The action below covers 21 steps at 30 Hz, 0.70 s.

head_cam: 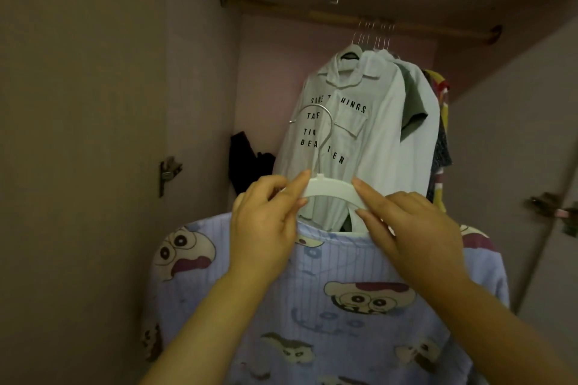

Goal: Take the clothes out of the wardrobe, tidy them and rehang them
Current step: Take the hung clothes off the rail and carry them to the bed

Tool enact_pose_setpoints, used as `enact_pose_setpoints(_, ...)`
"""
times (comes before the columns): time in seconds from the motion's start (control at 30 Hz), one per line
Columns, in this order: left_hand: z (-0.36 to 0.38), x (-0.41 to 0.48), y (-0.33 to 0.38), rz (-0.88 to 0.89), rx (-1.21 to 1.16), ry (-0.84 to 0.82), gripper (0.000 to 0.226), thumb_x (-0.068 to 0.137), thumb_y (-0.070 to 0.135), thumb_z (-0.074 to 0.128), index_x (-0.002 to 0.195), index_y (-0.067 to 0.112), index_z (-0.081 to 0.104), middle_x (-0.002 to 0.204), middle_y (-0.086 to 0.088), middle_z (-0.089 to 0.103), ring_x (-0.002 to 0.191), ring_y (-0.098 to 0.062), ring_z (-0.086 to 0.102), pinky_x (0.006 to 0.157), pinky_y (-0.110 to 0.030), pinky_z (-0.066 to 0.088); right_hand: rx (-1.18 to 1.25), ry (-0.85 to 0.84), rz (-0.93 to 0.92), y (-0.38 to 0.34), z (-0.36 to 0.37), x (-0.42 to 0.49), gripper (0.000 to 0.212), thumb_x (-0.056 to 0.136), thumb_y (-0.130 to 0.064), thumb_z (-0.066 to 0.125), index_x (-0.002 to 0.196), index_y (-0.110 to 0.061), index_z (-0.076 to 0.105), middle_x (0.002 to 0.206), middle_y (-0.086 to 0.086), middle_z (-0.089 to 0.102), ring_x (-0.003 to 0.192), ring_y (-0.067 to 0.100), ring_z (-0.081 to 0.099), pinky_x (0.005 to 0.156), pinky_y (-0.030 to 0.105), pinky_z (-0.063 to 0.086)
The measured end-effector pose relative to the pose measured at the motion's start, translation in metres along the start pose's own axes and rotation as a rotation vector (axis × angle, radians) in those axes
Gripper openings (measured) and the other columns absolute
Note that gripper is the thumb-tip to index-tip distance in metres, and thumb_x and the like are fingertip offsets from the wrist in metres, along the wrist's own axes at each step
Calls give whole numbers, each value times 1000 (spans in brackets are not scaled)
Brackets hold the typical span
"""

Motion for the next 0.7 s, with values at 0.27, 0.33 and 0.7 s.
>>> enact_pose_setpoints(0.27,-90,-57,90,-104,95,-34,34,86,5,54,119,4,60,88,-13,62,75,-29,60,62,-48,51,148,39,-31,-60,-89,-43,35,90,-28,50,122,-16,59,78,6,66,62,25,58,55,29,47)
enact_pose_setpoints(0.33,-119,-70,111,-97,136,-22,36,81,2,60,117,4,62,86,-12,62,72,-26,59,61,-44,52,208,55,-53,-80,-113,-47,34,91,-27,49,123,-16,54,79,9,67,63,26,59,57,30,48)
enact_pose_setpoints(0.7,-228,-86,189,-91,152,-19,34,83,4,62,117,-1,61,86,-16,64,71,-26,61,64,-37,55,204,160,-155,-149,-219,-44,32,90,-18,58,121,-11,57,78,16,67,59,30,58,50,36,49)
Point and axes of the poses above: each hand's wrist, its own x-axis towards the middle knuckle, its own z-axis out of the palm, y = z × x, the point moved 3 cm from there along x, towards the middle knuckle
